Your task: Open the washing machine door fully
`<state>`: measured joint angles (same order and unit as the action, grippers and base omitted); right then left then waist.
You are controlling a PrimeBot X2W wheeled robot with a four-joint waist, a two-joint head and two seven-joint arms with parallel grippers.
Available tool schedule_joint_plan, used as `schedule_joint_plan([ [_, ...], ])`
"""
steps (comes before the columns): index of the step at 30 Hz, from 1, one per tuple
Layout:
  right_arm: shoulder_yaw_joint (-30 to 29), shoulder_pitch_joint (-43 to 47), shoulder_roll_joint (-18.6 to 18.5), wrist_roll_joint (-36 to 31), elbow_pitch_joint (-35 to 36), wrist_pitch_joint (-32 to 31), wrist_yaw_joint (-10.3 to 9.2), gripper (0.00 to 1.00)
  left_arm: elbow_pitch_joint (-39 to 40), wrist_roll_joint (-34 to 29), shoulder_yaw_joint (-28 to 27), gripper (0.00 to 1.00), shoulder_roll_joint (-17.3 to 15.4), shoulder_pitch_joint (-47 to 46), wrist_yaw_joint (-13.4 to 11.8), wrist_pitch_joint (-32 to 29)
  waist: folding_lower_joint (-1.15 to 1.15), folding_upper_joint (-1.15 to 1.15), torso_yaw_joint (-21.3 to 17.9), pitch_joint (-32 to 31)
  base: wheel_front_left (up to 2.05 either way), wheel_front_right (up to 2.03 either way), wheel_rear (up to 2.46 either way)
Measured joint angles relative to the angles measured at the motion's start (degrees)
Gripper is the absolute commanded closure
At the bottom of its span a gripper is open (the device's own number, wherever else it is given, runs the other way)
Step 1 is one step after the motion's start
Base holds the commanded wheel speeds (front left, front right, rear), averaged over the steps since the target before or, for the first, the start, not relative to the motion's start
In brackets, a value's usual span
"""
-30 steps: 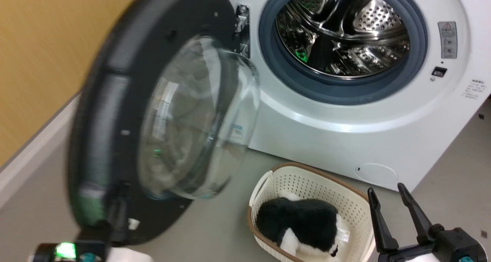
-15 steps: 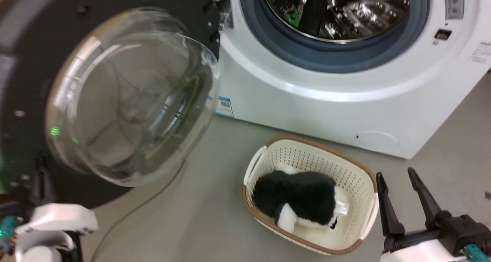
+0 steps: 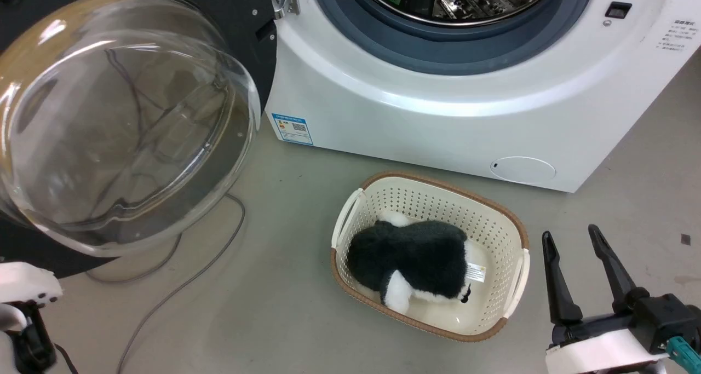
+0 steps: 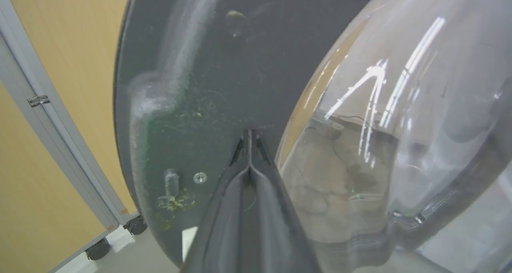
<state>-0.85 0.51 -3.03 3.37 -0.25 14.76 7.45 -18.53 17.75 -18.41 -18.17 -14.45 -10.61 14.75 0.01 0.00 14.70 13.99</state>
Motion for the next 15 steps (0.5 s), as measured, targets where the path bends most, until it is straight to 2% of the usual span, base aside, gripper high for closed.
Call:
schedule_joint_plan([
  [8,0.43,-1.05,0.00,-0.74,-0.66,0.00,0.00,0.00,-5.15,-1.94,-3.43,1.00,-0.74,-2.96,2.23,0.01,0.00,0.00,-0.89,-0.06,0.00,0.00,0.00],
  [15,-0.22,-0.90,0.00,0.04,-0.68,0.00,0.00,0.00,-3.68,-5.20,-4.39,1.00,0.31,-2.62,3.23,0.01,0.00,0.00,-1.16,-2.21,0.00,0.00,0.00],
])
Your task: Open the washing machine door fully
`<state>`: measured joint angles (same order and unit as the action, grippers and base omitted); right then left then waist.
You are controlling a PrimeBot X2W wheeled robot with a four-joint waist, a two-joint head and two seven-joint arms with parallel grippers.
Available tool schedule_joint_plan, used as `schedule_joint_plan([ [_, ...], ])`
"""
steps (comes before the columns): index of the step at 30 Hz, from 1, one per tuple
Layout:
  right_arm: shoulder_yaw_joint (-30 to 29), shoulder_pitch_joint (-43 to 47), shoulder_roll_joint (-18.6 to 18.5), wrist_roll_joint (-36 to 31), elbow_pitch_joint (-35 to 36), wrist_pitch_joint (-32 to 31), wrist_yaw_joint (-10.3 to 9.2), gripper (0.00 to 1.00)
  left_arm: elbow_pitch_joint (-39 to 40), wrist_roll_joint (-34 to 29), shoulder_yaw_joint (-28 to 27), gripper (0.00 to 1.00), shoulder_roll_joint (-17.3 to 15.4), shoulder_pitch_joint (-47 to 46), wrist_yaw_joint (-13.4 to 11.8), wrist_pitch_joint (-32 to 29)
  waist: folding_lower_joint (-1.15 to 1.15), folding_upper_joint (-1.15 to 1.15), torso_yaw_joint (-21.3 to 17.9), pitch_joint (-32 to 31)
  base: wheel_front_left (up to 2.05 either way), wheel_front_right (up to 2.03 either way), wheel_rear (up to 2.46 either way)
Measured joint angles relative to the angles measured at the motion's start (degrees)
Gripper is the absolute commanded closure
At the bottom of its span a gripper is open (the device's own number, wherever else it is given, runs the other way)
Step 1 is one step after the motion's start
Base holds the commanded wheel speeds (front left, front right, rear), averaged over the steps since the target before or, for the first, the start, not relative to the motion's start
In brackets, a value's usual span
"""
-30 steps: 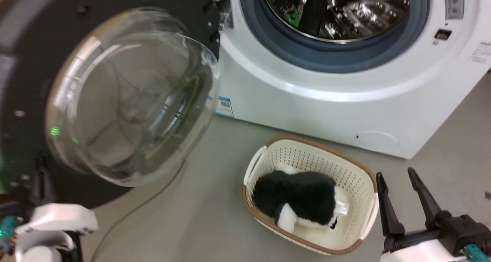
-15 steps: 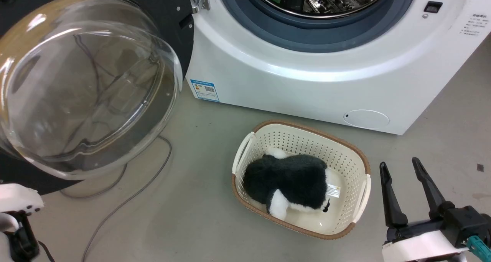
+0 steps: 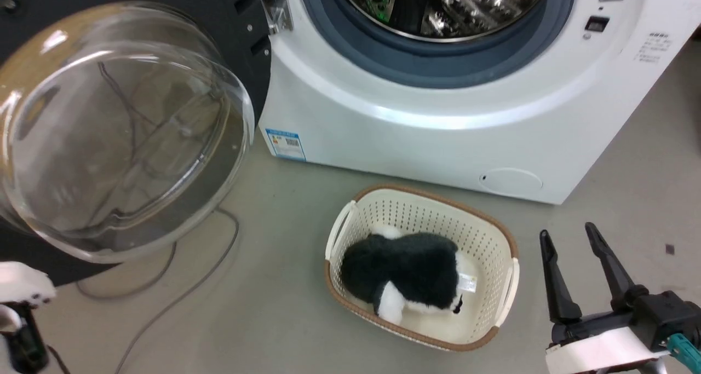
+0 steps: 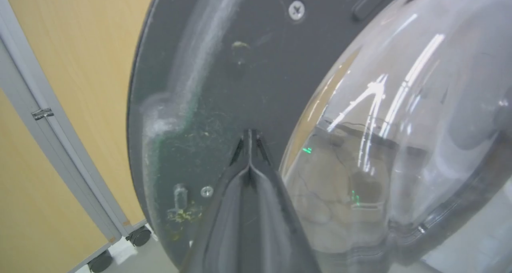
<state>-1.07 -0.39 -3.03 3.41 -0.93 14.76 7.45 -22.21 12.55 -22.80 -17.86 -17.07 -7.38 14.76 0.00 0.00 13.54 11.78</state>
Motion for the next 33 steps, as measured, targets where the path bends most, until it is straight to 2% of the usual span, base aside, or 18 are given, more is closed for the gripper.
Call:
schedule_joint_plan([
  [6,-0.58,1.41,0.00,1.24,0.44,-0.01,0.00,0.00,5.36,-3.12,0.77,1.00,3.54,4.69,1.05,0.00,0.00,0.00,-0.18,-3.21,0.00,0.00,0.00],
  [11,-1.36,2.67,0.00,1.54,1.46,0.00,0.00,0.00,10.72,-5.01,2.47,1.00,5.77,8.71,3.07,-0.01,0.00,0.00,-0.60,-5.99,0.00,0.00,0.00],
  [12,-1.60,2.87,0.00,1.74,1.75,0.00,0.00,0.00,12.59,-5.64,3.38,0.67,6.48,10.16,3.91,0.00,0.00,0.00,-0.89,-6.94,0.00,0.00,0.00],
  [13,-1.66,3.00,0.00,1.76,1.83,0.00,0.00,0.00,13.45,-5.92,3.92,0.55,6.82,10.94,4.55,0.00,0.00,0.00,-1.08,-7.39,0.00,0.00,0.00],
  [14,-1.66,3.27,0.00,1.81,1.94,0.00,0.00,0.00,14.30,-5.93,4.23,0.12,7.25,11.70,5.01,0.00,0.00,0.00,-1.34,-7.78,0.00,0.00,0.00],
  [15,-1.71,3.55,0.00,1.83,2.00,0.00,0.00,0.00,15.30,-6.10,4.65,0.00,7.69,12.44,5.36,0.00,0.00,0.00,-1.64,-8.14,0.00,0.00,0.00],
  [19,-1.86,4.36,0.00,1.99,2.47,0.00,0.00,0.00,17.53,-6.57,6.92,0.00,9.28,14.85,7.57,0.00,0.00,0.00,-2.96,-9.48,0.00,0.00,0.00],
  [33,-1.05,5.21,0.00,0.81,4.64,0.00,0.00,0.00,21.51,-6.48,12.17,0.00,12.91,20.18,11.99,0.00,0.00,0.00,-10.76,-11.63,0.00,0.00,0.00],
])
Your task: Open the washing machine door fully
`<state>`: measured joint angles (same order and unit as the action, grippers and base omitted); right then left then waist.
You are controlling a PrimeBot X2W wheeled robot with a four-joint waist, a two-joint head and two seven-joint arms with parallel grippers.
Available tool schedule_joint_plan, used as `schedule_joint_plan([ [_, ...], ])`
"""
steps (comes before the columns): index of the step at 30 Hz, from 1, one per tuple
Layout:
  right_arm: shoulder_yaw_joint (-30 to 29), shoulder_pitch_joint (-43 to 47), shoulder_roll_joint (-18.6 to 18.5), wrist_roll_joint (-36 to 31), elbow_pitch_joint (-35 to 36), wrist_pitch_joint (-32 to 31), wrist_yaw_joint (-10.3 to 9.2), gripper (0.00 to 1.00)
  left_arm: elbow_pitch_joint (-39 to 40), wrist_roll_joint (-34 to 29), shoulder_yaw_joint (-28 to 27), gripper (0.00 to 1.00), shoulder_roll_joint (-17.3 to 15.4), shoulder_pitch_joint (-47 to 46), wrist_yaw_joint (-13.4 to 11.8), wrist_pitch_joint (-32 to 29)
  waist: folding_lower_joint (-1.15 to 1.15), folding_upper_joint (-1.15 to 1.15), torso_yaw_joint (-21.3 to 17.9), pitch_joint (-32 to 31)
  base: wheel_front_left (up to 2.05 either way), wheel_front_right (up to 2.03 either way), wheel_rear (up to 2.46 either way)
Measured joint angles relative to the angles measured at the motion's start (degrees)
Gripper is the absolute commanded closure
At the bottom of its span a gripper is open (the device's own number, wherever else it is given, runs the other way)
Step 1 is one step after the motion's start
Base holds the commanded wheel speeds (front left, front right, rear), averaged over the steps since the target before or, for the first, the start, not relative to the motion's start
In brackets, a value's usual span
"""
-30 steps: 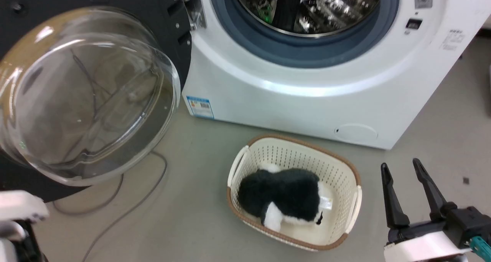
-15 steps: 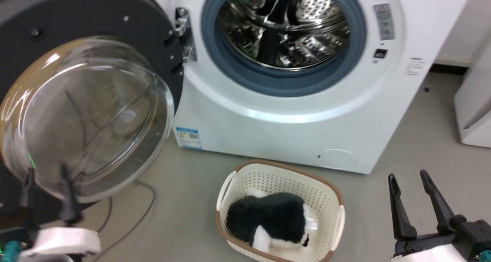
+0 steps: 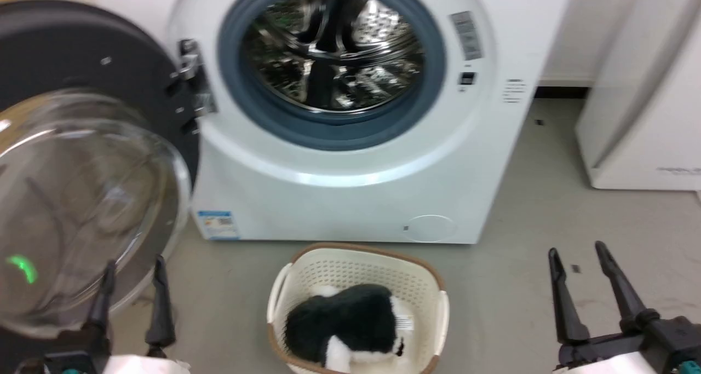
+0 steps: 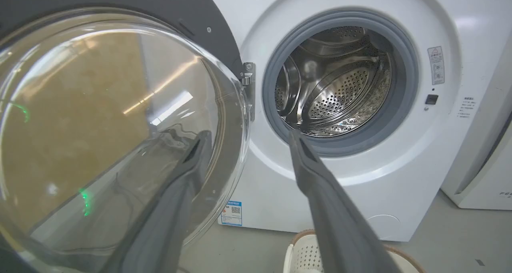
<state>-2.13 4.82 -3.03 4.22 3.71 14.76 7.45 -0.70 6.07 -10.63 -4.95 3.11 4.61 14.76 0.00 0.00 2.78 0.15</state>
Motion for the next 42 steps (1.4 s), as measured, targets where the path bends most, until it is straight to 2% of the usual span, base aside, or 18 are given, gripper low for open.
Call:
schedule_joint_plan([
  [4,1.32,0.02,0.00,-0.82,0.18,0.00,0.00,0.00,-0.30,-0.11,1.02,0.00,0.86,1.80,0.20,0.00,0.00,0.00,-3.86,-0.54,0.00,0.00,0.00],
  [9,1.65,0.55,0.00,-1.09,0.26,-0.01,0.00,0.00,-0.73,-0.36,1.40,0.00,1.10,1.94,0.11,-0.02,0.00,0.00,-6.84,-1.05,0.00,0.00,0.00],
  [10,1.62,0.57,-0.01,-1.08,0.23,-0.02,0.00,1.00,-0.71,-0.36,1.41,1.00,1.11,1.93,0.11,-0.09,0.00,0.00,-6.85,-1.05,0.00,0.00,0.00],
  [42,1.60,0.05,-0.03,-1.68,-0.58,-3.30,-0.01,1.00,-0.58,-1.18,3.53,1.00,1.13,1.52,-0.69,-3.23,0.00,0.00,-5.91,-0.84,0.00,0.00,0.00],
])
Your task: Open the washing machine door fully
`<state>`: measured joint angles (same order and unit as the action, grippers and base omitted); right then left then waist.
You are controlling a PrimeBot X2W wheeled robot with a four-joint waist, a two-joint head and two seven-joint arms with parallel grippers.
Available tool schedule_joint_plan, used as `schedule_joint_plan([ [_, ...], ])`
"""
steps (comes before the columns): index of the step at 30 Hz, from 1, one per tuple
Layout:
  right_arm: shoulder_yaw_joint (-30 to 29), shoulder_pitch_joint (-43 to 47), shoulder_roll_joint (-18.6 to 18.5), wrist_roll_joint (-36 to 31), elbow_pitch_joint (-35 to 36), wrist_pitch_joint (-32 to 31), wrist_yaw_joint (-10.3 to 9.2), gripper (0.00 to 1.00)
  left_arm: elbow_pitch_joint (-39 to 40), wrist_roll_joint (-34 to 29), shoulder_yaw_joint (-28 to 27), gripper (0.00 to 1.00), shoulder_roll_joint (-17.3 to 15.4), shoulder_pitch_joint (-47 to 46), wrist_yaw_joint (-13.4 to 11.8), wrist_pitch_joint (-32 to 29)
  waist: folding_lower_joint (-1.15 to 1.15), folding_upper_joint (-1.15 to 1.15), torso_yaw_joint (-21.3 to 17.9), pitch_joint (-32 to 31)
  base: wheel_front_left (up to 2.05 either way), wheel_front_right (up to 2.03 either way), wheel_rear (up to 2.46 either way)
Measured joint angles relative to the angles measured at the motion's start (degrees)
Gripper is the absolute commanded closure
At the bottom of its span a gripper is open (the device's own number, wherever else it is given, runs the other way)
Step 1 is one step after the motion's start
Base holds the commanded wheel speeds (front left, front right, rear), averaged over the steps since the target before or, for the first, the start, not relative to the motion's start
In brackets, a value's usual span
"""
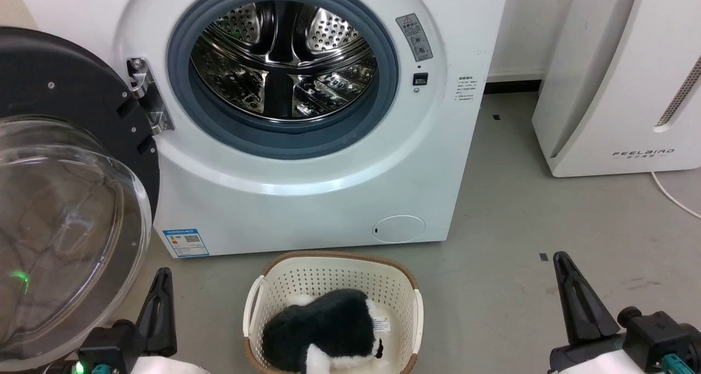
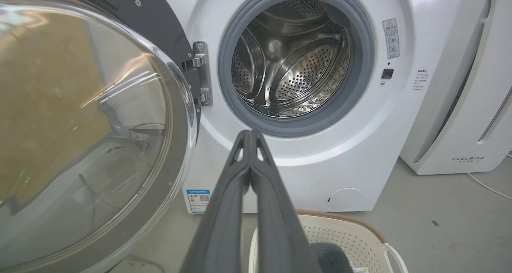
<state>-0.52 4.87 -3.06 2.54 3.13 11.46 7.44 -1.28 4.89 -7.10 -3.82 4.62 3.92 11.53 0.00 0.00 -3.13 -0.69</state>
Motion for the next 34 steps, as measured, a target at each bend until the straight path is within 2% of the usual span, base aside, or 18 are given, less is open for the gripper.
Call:
schedule_joint_plan([
  [34,0.11,-1.07,0.00,-0.65,-0.96,-3.89,0.01,1.00,0.30,-1.75,2.43,1.00,0.37,-1.18,-1.26,-4.03,0.00,0.00,1.07,0.24,0.00,0.00,0.00],
])
